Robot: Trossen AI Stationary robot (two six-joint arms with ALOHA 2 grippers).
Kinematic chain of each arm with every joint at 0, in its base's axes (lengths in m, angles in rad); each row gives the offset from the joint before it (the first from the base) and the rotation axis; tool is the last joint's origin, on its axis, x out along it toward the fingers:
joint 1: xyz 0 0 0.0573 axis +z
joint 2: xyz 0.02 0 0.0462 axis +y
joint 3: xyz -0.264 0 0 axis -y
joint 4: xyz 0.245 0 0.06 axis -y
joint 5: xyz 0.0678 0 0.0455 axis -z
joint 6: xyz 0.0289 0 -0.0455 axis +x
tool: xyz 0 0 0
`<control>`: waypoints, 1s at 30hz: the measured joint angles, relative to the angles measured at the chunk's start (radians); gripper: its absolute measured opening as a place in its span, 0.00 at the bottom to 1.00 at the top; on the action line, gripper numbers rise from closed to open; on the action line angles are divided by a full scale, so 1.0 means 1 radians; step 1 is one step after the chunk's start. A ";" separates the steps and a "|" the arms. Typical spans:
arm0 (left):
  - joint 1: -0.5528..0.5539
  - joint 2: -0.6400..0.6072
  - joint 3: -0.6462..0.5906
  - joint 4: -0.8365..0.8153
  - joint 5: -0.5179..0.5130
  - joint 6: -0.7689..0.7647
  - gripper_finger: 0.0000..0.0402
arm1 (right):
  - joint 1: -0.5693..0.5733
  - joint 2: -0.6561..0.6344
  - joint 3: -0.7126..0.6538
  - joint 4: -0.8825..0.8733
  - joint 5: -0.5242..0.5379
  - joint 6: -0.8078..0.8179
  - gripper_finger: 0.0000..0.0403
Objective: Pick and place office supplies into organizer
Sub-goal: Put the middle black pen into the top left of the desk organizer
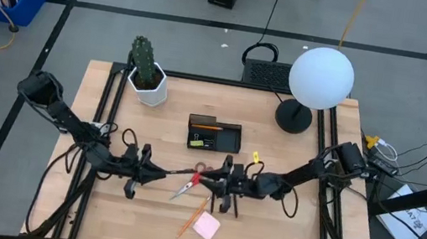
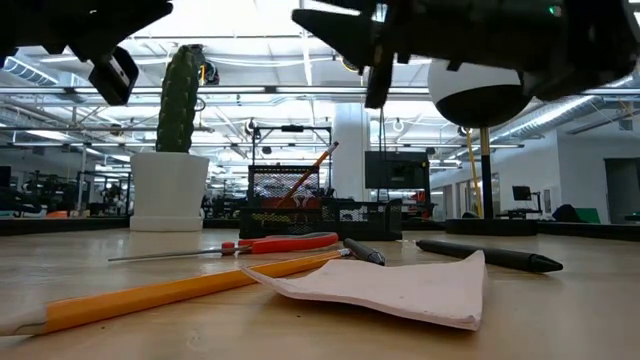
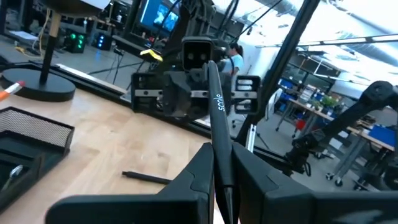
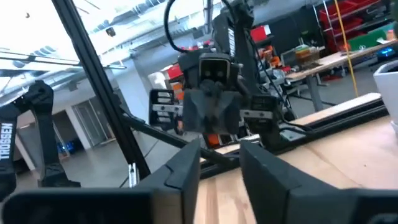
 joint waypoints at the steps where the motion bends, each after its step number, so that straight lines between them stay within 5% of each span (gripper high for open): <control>1: 0.004 0.000 0.000 -0.002 0.000 -0.001 0.09 | 0.000 0.000 0.018 -0.018 0.000 -0.002 0.29; 8: 0.022 0.000 0.000 -0.001 0.006 -0.012 0.09 | 0.003 -0.001 0.111 -0.126 -0.001 -0.026 0.51; 14: 0.022 0.000 0.000 -0.002 0.010 -0.013 0.09 | -0.019 -0.002 0.134 -0.126 0.000 -0.032 0.59; 22: 0.022 0.000 0.000 -0.006 0.011 -0.012 0.09 | -0.051 -0.002 0.151 -0.142 -0.002 -0.040 0.55; 30: 0.022 0.000 0.000 -0.006 0.013 -0.012 0.09 | -0.065 -0.002 0.151 -0.164 -0.054 -0.029 0.40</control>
